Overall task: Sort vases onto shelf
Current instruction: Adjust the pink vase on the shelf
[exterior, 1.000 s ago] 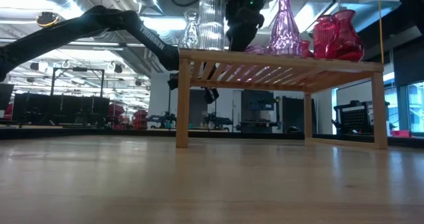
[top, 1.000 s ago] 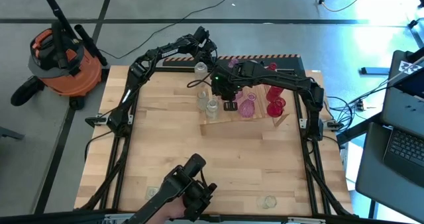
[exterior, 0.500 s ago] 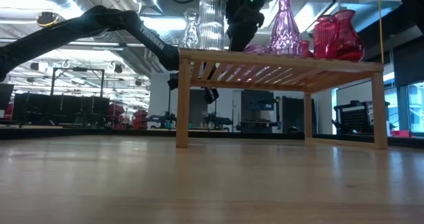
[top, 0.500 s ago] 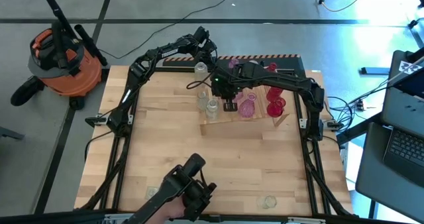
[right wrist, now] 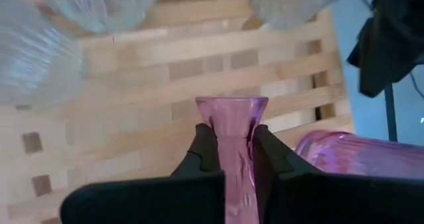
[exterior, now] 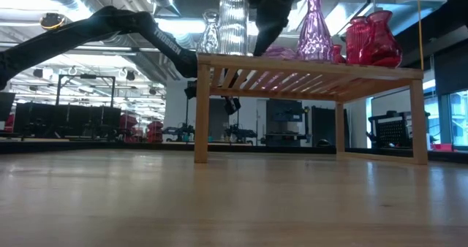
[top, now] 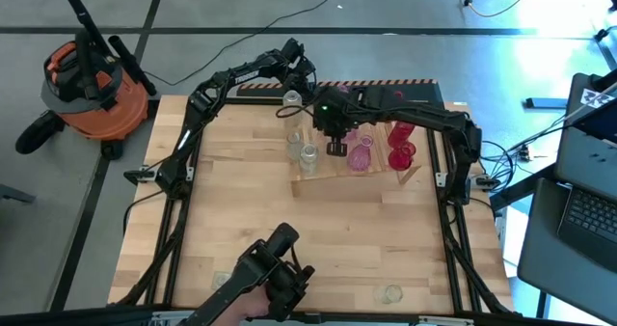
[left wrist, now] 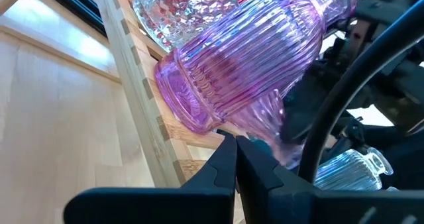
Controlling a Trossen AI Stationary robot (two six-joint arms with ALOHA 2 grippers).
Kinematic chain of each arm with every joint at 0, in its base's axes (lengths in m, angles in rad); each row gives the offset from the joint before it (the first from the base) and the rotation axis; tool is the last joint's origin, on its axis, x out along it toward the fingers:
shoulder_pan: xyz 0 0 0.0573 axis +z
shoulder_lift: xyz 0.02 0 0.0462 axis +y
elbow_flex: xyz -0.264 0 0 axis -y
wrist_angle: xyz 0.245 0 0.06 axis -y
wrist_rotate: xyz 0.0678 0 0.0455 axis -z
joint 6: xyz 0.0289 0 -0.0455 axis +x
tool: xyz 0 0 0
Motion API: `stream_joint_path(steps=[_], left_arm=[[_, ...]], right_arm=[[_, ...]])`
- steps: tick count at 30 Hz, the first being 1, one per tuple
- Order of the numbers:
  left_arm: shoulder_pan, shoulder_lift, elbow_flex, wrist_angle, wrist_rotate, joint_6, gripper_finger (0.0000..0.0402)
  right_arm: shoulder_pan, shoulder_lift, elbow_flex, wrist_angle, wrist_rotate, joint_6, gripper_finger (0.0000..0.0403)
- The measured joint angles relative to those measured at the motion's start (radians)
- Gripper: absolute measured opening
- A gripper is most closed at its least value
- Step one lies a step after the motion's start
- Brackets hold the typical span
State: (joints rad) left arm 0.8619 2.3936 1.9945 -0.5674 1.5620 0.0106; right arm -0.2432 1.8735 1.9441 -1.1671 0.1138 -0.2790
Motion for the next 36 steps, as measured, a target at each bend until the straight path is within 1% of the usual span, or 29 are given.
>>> stream_joint_path(steps=[4, 7, 12, 18, 21, 24, 29, 31, 33, 36], left_arm=[[0.000, 0.000, 0.000, 0.000, 0.000, -0.001, 0.0000], [0.000, 0.000, 0.000, 0.000, 0.000, -0.001, 0.0000], [0.000, 0.000, 0.000, 0.000, 0.000, -0.002, 0.0000], [0.000, 0.000, 0.000, 0.000, 0.000, -0.002, 0.0000], [0.000, 0.000, 0.000, 0.000, 0.000, -0.004, 0.0000], [0.000, 0.000, 0.000, 0.000, 0.000, -0.010, 0.0000], [-0.003, 0.000, 0.000, 0.000, 0.001, -0.059, 0.0000], [-0.009, 0.000, 0.000, -0.012, 0.005, -0.062, 0.0000], [-0.014, 0.000, 0.000, -0.032, 0.002, -0.063, 0.0000], [-0.022, 0.000, 0.000, -0.061, -0.019, -0.080, 0.0000]], right_arm=[[0.000, -0.036, 0.002, 0.044, 0.000, 0.018, 0.0001], [0.000, -0.066, 0.003, 0.079, -0.001, 0.042, 0.0004], [-0.006, -0.101, 0.004, 0.085, -0.003, 0.064, 0.0003], [-0.008, -0.098, 0.005, 0.092, -0.036, 0.005, 0.0001], [-0.022, -0.084, 0.006, 0.105, -0.063, 0.005, 0.0006], [-0.040, -0.068, 0.006, 0.112, -0.084, 0.046, 0.0035], [-0.062, -0.058, 0.006, 0.127, -0.075, 0.104, 0.0118], [-0.066, -0.050, 0.006, 0.131, -0.073, 0.124, 0.0146], [-0.071, -0.045, 0.006, 0.130, -0.080, 0.144, 0.0167], [-0.072, -0.032, 0.006, 0.130, -0.094, 0.170, 0.0185]])
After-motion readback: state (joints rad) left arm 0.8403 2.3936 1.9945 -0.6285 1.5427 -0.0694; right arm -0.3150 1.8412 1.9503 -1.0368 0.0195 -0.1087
